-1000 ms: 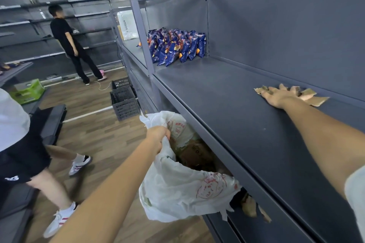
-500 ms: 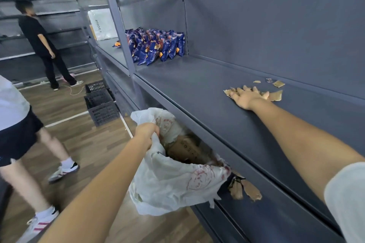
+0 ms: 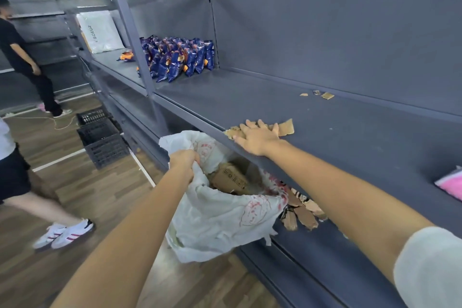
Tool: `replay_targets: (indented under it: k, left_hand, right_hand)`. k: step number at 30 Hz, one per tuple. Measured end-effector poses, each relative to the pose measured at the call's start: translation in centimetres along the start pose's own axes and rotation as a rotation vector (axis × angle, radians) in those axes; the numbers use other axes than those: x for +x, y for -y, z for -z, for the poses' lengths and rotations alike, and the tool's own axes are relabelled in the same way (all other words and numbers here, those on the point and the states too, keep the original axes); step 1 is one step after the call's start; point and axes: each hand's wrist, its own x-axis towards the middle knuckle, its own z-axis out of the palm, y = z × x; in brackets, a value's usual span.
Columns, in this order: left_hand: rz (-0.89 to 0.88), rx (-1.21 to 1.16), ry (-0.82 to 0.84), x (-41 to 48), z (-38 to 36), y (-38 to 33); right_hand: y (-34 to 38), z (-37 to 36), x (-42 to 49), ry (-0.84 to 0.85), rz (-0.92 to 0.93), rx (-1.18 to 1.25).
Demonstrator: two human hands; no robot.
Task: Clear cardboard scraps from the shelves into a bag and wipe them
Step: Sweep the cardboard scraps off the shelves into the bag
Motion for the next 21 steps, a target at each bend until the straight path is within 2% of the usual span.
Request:
replay_targets:
  k: [6, 10, 15, 18, 21]
  left_hand:
    - [-0.003, -0.076, 0.031, -0.2, 0.6, 0.6]
    - [-0.026, -0.051, 0.027, -0.3, 1.0, 0.6]
    - [-0.024, -0.016, 0.074, -0.3, 1.6, 0.8]
    - [-0.028, -0.024, 0.092, -0.3, 1.7, 0.9]
    - [-0.024, -0.02, 0.104, -0.2, 1.9, 1.0]
  right_hand:
    - [3.4, -1.3, -2.2, -0.1, 0.081, -0.129]
    - [4.5, -1.9, -2.9, -0.198, 0.105, -0.254]
    - [5.4, -3.7, -3.6, -0.234, 0.217, -0.456]
    - [5.6, -4.4, -3.8, -0.252, 0.293, -0.493]
    - [5.9, -5.1, -3.9, -0.225, 0.377, -0.412]
